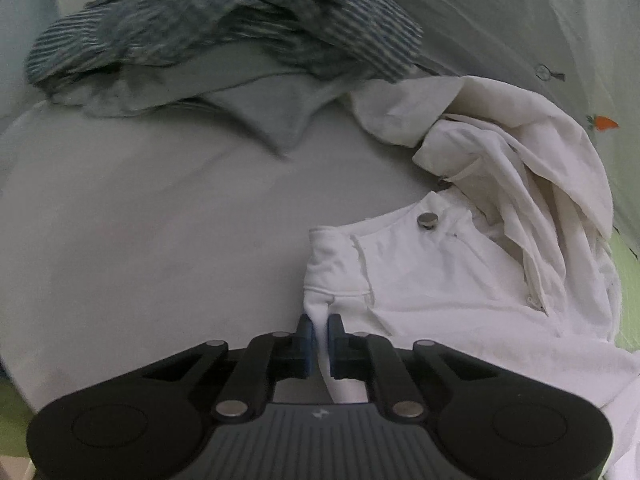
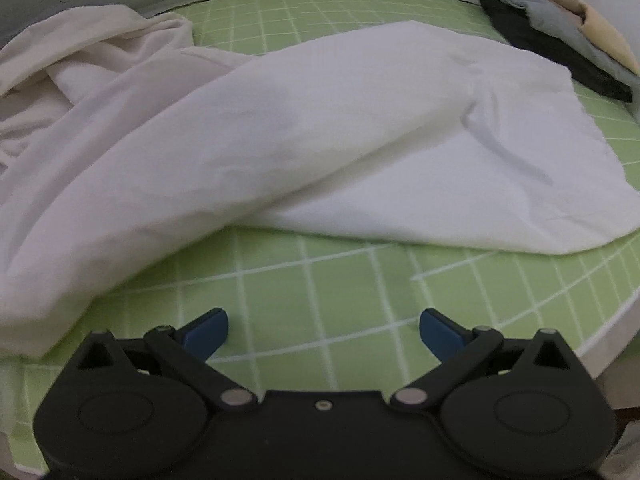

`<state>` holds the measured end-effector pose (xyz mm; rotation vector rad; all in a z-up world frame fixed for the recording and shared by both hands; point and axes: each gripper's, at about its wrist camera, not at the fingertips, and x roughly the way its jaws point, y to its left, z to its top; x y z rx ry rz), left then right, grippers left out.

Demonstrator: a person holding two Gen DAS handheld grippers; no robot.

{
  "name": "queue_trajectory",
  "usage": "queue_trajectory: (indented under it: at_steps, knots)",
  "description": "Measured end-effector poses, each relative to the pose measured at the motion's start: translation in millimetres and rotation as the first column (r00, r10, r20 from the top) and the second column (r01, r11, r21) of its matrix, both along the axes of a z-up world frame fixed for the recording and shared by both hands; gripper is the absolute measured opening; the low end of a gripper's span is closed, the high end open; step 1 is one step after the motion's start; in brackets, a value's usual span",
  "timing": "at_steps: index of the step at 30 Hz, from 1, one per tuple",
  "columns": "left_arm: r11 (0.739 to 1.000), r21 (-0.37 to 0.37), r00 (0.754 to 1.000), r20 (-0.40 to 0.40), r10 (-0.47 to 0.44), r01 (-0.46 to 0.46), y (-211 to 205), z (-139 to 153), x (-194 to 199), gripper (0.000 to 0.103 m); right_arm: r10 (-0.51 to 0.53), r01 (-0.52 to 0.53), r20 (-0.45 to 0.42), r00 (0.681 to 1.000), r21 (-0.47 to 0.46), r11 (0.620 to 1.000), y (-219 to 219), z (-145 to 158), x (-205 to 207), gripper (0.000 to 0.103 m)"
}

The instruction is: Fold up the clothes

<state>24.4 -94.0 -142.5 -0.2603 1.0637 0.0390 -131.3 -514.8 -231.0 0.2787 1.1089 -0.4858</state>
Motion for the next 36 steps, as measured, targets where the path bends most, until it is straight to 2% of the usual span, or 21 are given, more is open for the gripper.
queue_trajectory:
  at_steps: [7,12,15,20,24,28,33,36]
  knots:
    - [0.997,0.021,0.997,-0.029,0.073,-0.073,19,-5,-30,0.011,-0.002,0.001,0.029,1.0,0.033,0.999,-6,0,-1,0.103]
    - [0.988,0.121,0.994,-0.027,0.101,-0.098,5,5,-44,0.017,-0.021,0.016,0.077,0.997,0.068,0.998,-29,2,-14,0.103]
    - [0.981,0.137,0.989,-0.031,0.143,-0.137,-2,16,-53,0.027,-0.069,0.06,0.098,0.993,0.088,0.994,-55,4,-26,0.103]
    - [0.974,0.17,0.988,-0.015,0.156,-0.152,-34,36,-71,0.041,-0.174,0.161,0.134,0.976,0.103,0.982,-109,4,-54,0.103]
    - [0.976,0.146,0.987,0.006,0.16,-0.159,-66,45,-88,0.049,-0.244,0.231,0.158,0.957,0.095,0.968,-152,2,-72,0.103]
    - [0.981,0.14,0.991,0.023,0.131,-0.133,-105,48,-107,0.05,-0.304,0.296,0.177,0.936,0.072,0.953,-196,0,-85,0.103]
    - [0.981,0.153,0.992,0.023,0.12,-0.122,-148,47,-126,0.051,-0.271,0.27,0.221,0.937,0.034,0.962,-234,-3,-96,0.103]
    - [0.979,0.164,0.993,0.018,0.119,-0.121,-164,48,-133,0.051,-0.313,0.315,0.249,0.916,0.033,0.948,-253,-4,-102,0.103]
